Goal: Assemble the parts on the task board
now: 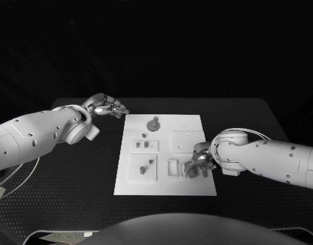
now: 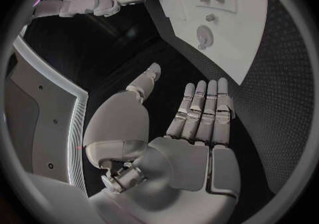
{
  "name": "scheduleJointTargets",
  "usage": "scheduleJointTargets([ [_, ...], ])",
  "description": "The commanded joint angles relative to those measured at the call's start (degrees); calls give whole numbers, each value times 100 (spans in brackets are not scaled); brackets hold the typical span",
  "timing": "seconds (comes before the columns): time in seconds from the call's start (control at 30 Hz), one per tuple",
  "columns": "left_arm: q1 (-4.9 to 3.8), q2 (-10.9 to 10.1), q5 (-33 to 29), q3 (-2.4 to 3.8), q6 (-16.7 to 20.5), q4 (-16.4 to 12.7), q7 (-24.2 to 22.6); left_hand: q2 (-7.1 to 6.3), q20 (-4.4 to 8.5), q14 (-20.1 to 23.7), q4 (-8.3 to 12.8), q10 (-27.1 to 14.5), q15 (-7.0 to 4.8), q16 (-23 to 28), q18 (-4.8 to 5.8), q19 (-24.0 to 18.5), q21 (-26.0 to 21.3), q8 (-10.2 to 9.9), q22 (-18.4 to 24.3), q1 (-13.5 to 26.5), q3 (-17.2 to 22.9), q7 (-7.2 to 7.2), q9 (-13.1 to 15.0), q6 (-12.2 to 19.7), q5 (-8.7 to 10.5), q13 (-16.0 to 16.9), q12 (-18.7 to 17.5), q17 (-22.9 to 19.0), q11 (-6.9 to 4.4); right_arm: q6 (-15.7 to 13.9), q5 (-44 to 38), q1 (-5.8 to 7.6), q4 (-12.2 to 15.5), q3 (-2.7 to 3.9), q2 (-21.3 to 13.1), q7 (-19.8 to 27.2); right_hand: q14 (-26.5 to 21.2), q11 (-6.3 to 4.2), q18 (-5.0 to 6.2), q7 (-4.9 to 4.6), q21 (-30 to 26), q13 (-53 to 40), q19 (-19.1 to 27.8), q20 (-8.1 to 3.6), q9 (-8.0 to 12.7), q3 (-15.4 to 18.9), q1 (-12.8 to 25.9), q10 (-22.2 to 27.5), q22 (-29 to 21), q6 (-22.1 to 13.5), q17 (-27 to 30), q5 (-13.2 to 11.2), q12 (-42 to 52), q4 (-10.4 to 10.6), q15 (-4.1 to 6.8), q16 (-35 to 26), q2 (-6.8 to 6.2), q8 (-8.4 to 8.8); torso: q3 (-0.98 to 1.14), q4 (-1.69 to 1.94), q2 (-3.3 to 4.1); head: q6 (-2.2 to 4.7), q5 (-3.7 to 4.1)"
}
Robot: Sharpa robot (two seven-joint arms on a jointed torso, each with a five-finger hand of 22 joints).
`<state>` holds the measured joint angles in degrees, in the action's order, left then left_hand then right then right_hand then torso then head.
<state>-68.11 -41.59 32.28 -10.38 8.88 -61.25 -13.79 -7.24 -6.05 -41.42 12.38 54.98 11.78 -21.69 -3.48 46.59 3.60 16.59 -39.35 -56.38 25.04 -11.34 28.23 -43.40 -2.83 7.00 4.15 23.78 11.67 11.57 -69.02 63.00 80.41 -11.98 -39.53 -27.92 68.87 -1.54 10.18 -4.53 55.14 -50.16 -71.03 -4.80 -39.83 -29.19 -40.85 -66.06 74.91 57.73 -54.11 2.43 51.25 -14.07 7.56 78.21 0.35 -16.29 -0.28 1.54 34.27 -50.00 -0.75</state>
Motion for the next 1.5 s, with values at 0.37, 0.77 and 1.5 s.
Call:
scheduleJointTargets([
  [0.37, -5, -15, -49, 6, -131, -11, -82, -11, -3, 56, -58, -42, 6, 34, -117, -36, 33, -21, 18, 120, -42, -104, -10, 50, -6, -19, -25, 9, 12, -838, 902, 40, 160, -27, -170, 79, 127, 3, 482, -31, 88, -14, -102, 132, -24, -806, -450, -76, 102, 139, -39, 1505, 49, -261, -8, -50, 404, 69, -8, -4, -1, 0, 43],
  [0.77, -6, -2, -69, 6, -162, 13, -99, -55, -6, 64, -106, -49, 8, 43, -124, -45, 33, 5, 35, 230, -96, -87, -2, 14, -5, -36, -25, 14, 14, -1662, 1750, 324, 529, -19, -280, 70, 148, -2, 482, -28, 89, -7, -121, 135, -23, -813, -400, -88, 91, 146, -43, 1513, 42, -256, -1, -72, 288, 85, -15, -7, 6, 0, 69],
  [1.5, -6, 50, -69, 7, -223, 21, -100, -75, -7, 75, -103, -60, 10, 52, -135, -53, 33, 1, 52, 286, -142, -87, -7, 30, -6, -52, -27, 18, 16, -1094, 2693, 335, 371, -141, 168, -188, 127, 18, 482, -49, 55, 2, -88, 152, -11, -838, -338, -41, 79, 102, -54, 1481, 11, -245, -20, -111, 274, 135, -12, -4, 11, 0, 22],
])
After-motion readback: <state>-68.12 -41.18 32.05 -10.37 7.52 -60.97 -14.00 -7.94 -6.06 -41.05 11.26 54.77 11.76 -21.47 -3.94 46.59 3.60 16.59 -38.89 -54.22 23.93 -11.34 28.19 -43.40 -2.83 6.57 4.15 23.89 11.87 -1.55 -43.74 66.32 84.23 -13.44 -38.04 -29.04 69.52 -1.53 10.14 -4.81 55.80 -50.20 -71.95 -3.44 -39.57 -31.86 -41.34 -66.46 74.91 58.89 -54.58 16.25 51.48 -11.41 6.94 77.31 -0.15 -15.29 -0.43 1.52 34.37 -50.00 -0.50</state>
